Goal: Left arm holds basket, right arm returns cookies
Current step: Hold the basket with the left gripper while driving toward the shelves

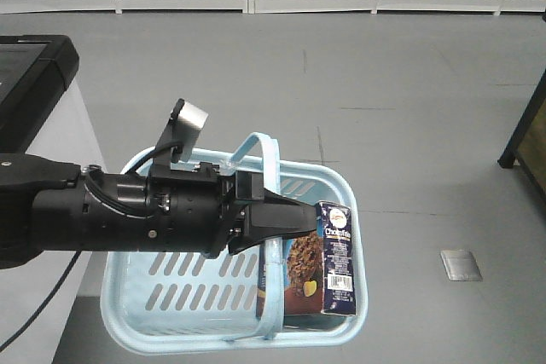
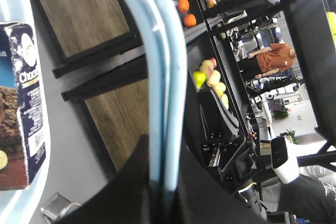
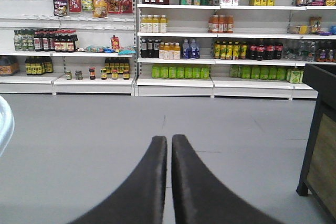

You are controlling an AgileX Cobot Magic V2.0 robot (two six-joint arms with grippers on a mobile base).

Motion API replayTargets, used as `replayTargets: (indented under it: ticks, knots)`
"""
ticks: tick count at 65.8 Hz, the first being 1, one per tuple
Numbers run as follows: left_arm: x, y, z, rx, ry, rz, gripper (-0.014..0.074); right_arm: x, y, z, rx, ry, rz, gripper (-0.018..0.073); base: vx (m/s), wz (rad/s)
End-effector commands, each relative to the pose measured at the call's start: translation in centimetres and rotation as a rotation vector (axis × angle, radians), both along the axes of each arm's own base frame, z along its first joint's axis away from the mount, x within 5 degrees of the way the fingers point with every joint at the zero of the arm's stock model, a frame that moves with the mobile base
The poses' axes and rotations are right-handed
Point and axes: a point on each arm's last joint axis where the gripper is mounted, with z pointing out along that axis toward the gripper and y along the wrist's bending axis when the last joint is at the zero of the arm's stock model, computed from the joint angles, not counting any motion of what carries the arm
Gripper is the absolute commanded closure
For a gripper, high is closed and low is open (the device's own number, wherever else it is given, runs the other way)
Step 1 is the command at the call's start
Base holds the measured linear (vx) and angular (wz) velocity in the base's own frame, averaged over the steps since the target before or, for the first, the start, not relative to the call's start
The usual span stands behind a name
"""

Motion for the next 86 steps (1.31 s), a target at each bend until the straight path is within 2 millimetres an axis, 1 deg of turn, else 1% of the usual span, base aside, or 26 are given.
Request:
replayTargets:
  ticks: [1, 58, 86]
  knots:
    - [-0.52, -0.11, 3.07, -0.140, -0.026, -0.007, 0.0599, -0.06, -0.03, 0.19, -0.009, -0.074, -0.006, 0.0570, 0.52, 0.01]
    - [-0.53, -0.11, 3.08, -0.140, -0.026, -0.007, 0.0599, -0.06, -0.03, 0.19, -0.009, -0.074, -0.006, 0.0570, 0.54, -0.04]
    - [-0.53, -0.11, 3.08, -0.140, -0.026, -0.007, 0.0599, -0.06, -0.03, 0.18, -0.009, -0.073, -0.006, 0.0570, 0.54, 0.05]
